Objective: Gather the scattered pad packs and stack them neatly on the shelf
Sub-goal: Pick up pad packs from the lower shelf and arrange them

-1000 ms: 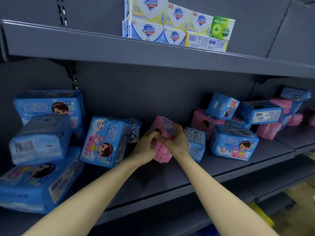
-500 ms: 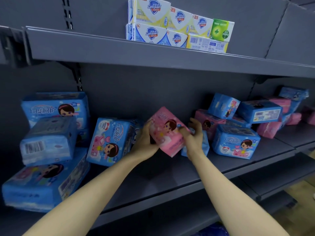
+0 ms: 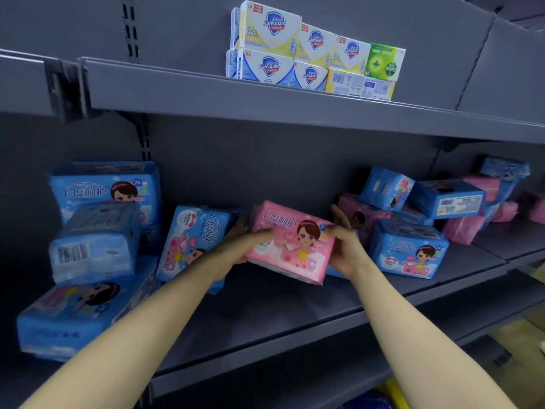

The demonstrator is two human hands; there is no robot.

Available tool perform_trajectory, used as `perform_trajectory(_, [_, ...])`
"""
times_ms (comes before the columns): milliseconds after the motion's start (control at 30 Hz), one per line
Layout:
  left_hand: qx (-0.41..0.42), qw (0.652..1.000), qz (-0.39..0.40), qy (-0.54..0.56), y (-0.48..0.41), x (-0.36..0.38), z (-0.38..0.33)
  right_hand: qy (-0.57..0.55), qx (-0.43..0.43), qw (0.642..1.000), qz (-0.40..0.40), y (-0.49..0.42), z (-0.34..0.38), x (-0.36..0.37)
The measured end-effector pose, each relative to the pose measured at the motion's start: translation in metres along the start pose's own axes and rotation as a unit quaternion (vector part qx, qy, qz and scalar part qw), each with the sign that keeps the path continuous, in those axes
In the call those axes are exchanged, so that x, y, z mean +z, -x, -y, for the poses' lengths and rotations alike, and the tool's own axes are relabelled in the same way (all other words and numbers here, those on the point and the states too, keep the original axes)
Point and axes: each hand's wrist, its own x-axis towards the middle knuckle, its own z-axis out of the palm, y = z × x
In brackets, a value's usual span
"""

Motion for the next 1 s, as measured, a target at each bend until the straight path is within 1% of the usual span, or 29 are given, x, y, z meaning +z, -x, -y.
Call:
perform_trajectory(100, [-0.011, 0.999, 0.043, -0.014, 0.0, -0.003, 0.007, 0.009, 0.019, 1.0, 0.018, 0.003, 0.003, -0.003])
perform_trajectory(167, [-0.001, 0.999, 0.047, -0.007, 0.001, -0.001, 0.01, 0.016, 0.018, 1.0, 0.008, 0.002, 0.003, -0.006])
perform_trajectory(267, [0.019, 1.0, 0.025, -0.004, 0.001, 0.006, 0.017, 0.025, 0.006, 0.999, -0.019, 0.001, 0.003, -0.009])
perform_trajectory(500, [0.1, 0.994, -0.046, -0.007, 0.002, 0.02, 0.031, 0.063, -0.076, 0.992, -0.084, 0.005, -0.006, -0.009])
perform_trajectory(567, [0.118, 0.99, -0.071, -0.014, 0.0, 0.022, 0.034, 0.065, -0.088, 0.99, -0.09, 0.008, -0.009, -0.01])
perform_trajectory(600, [0.124, 0.989, -0.079, -0.021, 0.0, 0.022, 0.035, 0.073, -0.084, 0.991, -0.08, 0.009, -0.008, -0.01])
perform_trajectory(767, [0.137, 0.983, -0.116, -0.047, 0.006, 0.026, 0.034, 0.124, -0.032, 0.991, 0.025, 0.01, -0.001, -0.011])
perform_trajectory(900, [0.134, 0.98, -0.138, -0.048, 0.011, 0.03, 0.032, 0.16, -0.01, 0.985, 0.071, 0.006, 0.004, -0.005])
perform_trajectory(1000, [0.13, 0.976, -0.162, -0.065, 0.013, 0.034, 0.028, 0.206, -0.018, 0.974, 0.092, 0.006, 0.007, -0.003])
